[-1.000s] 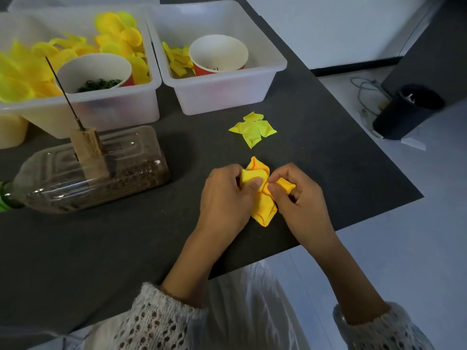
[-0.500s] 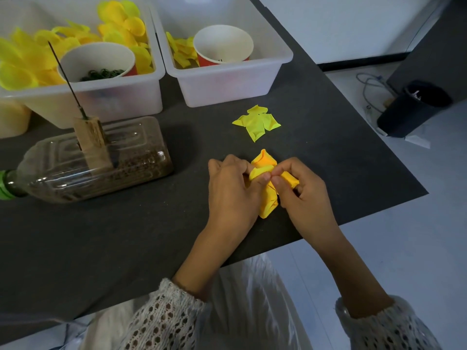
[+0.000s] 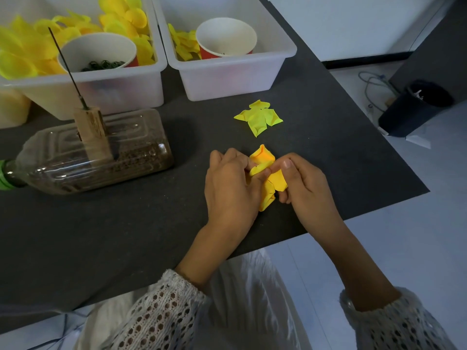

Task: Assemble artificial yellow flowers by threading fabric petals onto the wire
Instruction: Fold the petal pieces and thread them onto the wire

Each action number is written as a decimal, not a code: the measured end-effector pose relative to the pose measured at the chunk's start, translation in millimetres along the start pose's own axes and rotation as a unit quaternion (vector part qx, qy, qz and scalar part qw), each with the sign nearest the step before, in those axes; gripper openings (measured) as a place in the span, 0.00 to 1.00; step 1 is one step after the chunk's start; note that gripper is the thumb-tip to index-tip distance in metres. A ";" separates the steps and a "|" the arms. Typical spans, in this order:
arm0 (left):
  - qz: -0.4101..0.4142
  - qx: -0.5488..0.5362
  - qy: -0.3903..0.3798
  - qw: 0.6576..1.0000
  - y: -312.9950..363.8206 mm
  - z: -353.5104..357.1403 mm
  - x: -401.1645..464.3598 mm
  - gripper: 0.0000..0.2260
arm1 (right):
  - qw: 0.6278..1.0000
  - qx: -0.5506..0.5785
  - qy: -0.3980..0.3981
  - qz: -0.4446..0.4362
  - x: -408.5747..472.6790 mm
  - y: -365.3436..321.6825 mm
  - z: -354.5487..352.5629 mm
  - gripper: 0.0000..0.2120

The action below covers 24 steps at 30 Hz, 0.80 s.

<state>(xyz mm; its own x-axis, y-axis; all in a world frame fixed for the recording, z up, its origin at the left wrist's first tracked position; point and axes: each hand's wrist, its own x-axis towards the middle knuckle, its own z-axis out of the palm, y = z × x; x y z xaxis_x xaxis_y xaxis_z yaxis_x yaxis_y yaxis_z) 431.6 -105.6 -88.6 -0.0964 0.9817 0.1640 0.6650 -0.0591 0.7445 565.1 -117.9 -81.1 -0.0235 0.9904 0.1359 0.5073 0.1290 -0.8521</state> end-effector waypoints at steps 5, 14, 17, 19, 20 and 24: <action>0.072 0.101 0.017 0.992 -1.5 -1.8 -0.4 0.05 | 0.999 -0.043 -0.022 0.007 6.5 -0.6 -1.7 0.15; 0.099 0.141 0.023 0.985 -0.2 -6.2 0.8 0.07 | 0.996 -0.078 0.012 0.045 9.1 -10.5 5.7 0.24; 0.096 0.142 0.023 0.985 -0.1 -6.1 1.4 0.06 | 0.995 -0.091 0.027 0.039 8.0 -12.3 8.9 0.24; 0.101 0.145 0.021 0.984 0.6 -6.2 2.0 0.07 | 0.995 -0.088 0.027 0.041 7.9 -12.8 10.0 0.22; 0.104 0.146 0.021 0.984 1.1 -6.5 2.4 0.07 | 0.995 -0.092 0.025 0.041 8.2 -13.1 10.5 0.20; 0.102 0.129 0.017 0.986 1.4 -8.5 5.1 0.08 | 0.995 -0.087 0.006 0.058 11.5 -11.2 9.2 0.14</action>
<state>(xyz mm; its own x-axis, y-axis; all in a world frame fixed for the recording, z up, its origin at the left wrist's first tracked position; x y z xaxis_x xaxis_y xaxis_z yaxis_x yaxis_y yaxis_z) 425.7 -102.3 -81.2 0.0373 0.9473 0.3180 0.8387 -0.2027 0.5055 551.2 -107.5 -74.7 0.0538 0.9974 0.0476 0.6467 0.0015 -0.7628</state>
